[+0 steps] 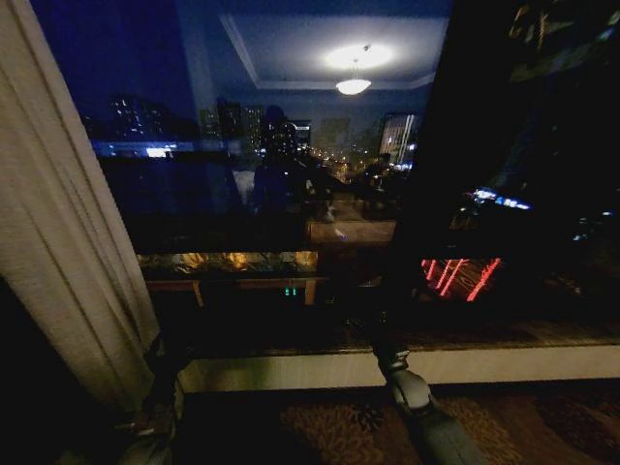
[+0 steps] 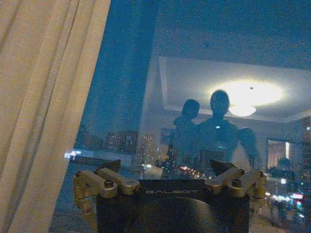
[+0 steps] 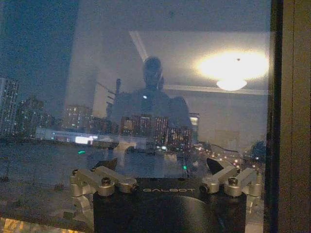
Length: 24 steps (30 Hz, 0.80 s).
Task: Open the curtains by pulling them apart, changing their state from closed to fully open.
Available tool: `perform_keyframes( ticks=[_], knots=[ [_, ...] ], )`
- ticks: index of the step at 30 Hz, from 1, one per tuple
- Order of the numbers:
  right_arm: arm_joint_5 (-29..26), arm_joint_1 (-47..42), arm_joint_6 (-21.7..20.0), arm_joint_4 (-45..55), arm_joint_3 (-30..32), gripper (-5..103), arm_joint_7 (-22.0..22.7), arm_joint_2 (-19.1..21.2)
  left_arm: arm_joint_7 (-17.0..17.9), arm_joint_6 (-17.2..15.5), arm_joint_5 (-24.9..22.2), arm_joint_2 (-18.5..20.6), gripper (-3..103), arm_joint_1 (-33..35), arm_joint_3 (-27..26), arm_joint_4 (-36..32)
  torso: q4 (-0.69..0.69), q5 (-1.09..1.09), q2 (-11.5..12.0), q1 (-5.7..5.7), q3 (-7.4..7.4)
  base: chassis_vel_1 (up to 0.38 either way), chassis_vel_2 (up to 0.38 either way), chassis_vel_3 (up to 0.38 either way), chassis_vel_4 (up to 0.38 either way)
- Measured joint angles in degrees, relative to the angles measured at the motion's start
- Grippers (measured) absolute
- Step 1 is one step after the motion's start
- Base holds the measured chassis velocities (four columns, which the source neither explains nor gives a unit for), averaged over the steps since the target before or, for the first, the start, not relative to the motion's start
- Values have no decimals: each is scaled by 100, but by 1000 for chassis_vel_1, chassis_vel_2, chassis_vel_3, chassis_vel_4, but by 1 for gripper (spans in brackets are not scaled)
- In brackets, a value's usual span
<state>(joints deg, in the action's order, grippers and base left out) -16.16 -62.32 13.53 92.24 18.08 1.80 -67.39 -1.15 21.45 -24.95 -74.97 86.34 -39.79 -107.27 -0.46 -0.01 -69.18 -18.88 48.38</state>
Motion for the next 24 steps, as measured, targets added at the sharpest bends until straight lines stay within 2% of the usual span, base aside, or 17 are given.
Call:
perform_keyframes(
  ticks=[4, 12, 24],
  knots=[
    [0, 0, 0, 0, 0, 100, 0, 0, 6, 0, 1, 2, 100, -1, -1, 2, 1, 0, 0, 0, 0, -95, -77, 97, 90],
    [0, 0, 0, 0, 0, 100, 0, 0, 8, 0, 1, 4, 100, -3, 2, 5, -1, 2, 0, 0, 0, -193, -222, 202, 200],
    [0, 0, 0, 0, 0, 100, 0, 0, 11, -3, 1, 5, 100, -5, 3, 10, 0, 0, 0, 0, 0, -327, -316, 306, 327]
  ],
)
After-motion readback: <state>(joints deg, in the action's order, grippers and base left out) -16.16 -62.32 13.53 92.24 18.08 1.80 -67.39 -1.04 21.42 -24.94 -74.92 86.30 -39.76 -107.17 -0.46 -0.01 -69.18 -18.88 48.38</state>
